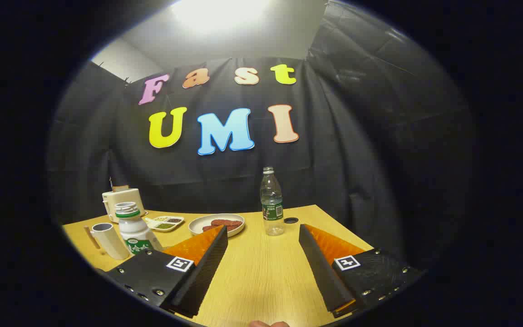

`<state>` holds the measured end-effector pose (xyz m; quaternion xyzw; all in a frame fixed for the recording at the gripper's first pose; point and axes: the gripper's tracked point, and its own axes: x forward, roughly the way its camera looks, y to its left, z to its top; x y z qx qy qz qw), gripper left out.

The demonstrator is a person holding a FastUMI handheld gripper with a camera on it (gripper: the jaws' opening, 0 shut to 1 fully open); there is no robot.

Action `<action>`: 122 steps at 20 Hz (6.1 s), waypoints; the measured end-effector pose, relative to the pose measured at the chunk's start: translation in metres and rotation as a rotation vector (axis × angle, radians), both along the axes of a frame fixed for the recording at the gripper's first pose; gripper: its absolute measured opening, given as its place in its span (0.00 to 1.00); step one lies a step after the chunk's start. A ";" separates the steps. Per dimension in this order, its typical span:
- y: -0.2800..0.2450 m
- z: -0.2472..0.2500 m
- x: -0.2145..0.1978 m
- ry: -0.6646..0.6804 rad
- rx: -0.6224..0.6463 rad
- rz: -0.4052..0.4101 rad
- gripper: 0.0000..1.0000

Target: Take the bottle from table, then pour the juice into the cup, finally place the bottle on the coaster

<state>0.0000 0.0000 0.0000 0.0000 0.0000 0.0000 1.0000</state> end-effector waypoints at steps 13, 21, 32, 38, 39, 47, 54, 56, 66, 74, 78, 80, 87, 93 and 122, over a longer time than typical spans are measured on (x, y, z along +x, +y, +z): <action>0.105 0.011 -0.060 0.002 -0.114 0.124 0.97; 0.147 -0.010 -0.055 0.018 -0.117 0.189 0.97; 0.157 -0.040 -0.017 0.067 -0.051 0.155 0.97; 0.159 -0.052 0.007 0.073 -0.059 0.111 0.97; 0.158 -0.054 0.010 0.077 -0.059 0.105 0.97; 0.153 -0.067 0.034 0.084 -0.048 0.054 0.97; 0.145 -0.066 0.038 0.104 -0.100 0.009 0.74; 0.146 -0.058 0.035 0.095 -0.133 0.017 0.74; 0.190 -0.037 0.034 0.071 -0.366 0.110 0.74; 0.236 -0.042 0.042 0.070 -0.547 0.196 0.74; 0.252 -0.048 0.044 0.060 -0.648 0.225 0.74; 0.257 -0.051 0.046 0.055 -0.701 0.237 0.74; 0.265 -0.066 0.049 0.073 -0.869 0.253 0.74; 0.266 -0.073 0.056 0.095 -0.944 0.250 0.74; 0.270 -0.064 0.065 0.125 -1.364 0.238 0.74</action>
